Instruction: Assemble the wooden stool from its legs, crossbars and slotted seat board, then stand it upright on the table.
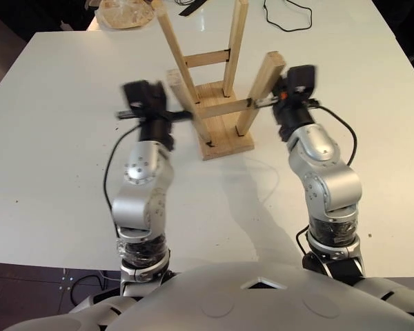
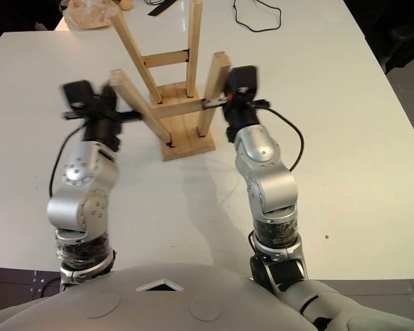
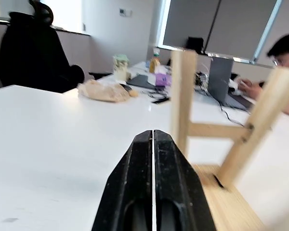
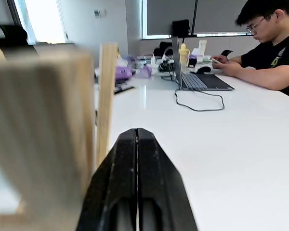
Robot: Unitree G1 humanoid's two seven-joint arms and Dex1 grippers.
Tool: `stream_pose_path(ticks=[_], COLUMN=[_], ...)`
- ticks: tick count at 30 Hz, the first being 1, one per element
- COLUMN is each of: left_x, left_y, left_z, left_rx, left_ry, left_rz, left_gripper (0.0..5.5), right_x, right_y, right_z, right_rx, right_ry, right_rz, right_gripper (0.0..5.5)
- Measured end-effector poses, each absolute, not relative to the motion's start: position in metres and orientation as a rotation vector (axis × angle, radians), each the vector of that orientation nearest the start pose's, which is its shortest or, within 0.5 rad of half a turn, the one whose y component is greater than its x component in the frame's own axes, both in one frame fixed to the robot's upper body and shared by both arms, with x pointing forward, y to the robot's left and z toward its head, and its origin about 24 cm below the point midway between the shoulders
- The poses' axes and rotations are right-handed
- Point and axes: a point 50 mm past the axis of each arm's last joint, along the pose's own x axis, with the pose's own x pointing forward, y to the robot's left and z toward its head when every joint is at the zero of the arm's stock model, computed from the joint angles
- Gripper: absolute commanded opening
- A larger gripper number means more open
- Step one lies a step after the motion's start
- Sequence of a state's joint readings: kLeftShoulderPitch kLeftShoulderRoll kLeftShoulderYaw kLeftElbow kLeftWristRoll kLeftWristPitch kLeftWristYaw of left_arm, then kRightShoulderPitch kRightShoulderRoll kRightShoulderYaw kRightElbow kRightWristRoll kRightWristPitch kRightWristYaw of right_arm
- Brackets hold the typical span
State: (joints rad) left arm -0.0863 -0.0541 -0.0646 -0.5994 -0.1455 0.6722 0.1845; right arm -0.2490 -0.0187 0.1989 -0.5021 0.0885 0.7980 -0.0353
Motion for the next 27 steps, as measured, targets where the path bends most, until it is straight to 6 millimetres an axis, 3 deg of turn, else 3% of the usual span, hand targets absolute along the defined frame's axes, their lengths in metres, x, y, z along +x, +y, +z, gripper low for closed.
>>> stream_pose_path(ticks=[8,10,14,16,18,20,23,27], left_x=[0.243,0.243,0.249,0.261,0.273,0.277,0.270,0.259], left_y=[0.136,0.147,0.189,0.212,0.231,0.230,0.200,0.159], left_z=[0.123,0.124,0.133,0.148,0.180,0.217,0.264,0.275], left_rx=[-0.147,-0.178,-0.400,-0.492,-0.564,-0.621,-0.614,-0.574], left_ry=[0.056,0.054,0.024,-0.032,-0.156,-0.281,-0.378,-0.281], left_rz=[0.074,0.105,0.174,0.164,0.119,-0.014,-0.340,-0.627], left_gripper=[0.05,0.05,0.05,0.05,0.05,0.05,0.05,0.05], right_x=[0.260,0.270,0.311,0.329,0.337,0.334,0.310,0.291], right_y=[-0.090,-0.111,-0.192,-0.209,-0.201,-0.179,-0.138,-0.114], right_z=[0.131,0.138,0.167,0.190,0.217,0.236,0.258,0.264], right_rx=[-0.043,-0.038,-0.058,0.023,0.107,0.174,0.246,0.200], right_ry=[0.118,0.065,-0.043,-0.111,-0.196,-0.263,-0.334,-0.334], right_rz=[0.410,0.338,0.049,0.021,0.152,0.371,0.732,0.913], right_gripper=[0.00,0.00,0.00,0.00,0.00,0.00,0.00,0.00])
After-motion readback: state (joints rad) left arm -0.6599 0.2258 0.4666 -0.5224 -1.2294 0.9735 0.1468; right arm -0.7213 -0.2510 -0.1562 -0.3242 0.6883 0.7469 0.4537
